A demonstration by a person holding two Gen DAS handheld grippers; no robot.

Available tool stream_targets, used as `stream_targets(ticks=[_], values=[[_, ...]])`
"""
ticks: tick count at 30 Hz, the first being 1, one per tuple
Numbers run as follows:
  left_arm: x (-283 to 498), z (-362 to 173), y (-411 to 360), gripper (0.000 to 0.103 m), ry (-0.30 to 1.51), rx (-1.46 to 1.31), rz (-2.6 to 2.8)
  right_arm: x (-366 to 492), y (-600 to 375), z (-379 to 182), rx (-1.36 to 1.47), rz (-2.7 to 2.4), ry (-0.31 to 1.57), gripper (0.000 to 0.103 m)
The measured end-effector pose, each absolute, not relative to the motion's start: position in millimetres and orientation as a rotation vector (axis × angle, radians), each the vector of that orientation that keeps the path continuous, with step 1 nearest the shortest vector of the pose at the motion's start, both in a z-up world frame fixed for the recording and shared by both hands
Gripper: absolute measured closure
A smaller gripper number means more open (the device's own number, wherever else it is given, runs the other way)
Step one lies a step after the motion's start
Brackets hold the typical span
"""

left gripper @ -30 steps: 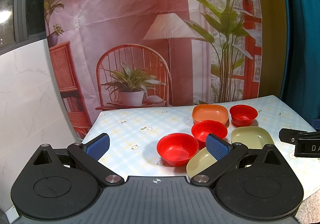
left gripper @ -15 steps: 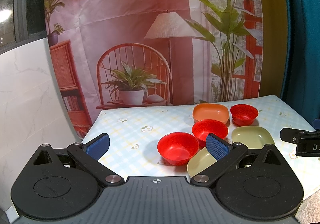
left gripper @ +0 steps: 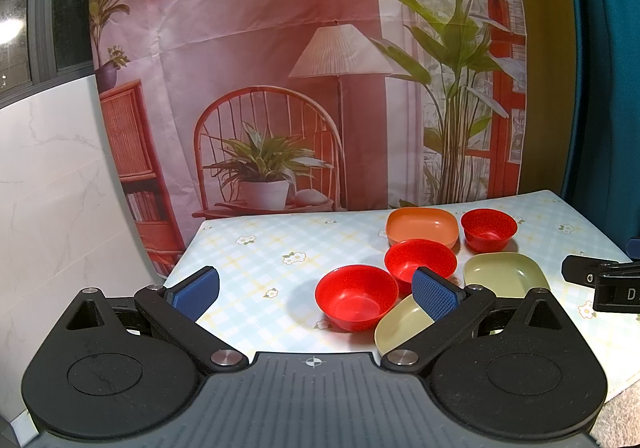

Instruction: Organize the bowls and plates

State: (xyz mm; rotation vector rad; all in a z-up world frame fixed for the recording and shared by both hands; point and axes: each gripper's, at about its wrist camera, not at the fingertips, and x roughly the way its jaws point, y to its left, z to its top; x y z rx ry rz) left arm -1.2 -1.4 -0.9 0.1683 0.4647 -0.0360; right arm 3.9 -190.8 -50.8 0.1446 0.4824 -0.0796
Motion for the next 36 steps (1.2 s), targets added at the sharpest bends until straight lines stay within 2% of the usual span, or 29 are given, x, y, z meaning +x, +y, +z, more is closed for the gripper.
stream_targets(ticks=[36], values=[[16.1,8.2,5.6,0.0,0.441,0.17,-0.016,4.0,-192.8,-43.7,0.142,-0.076,0.457,0.0]])
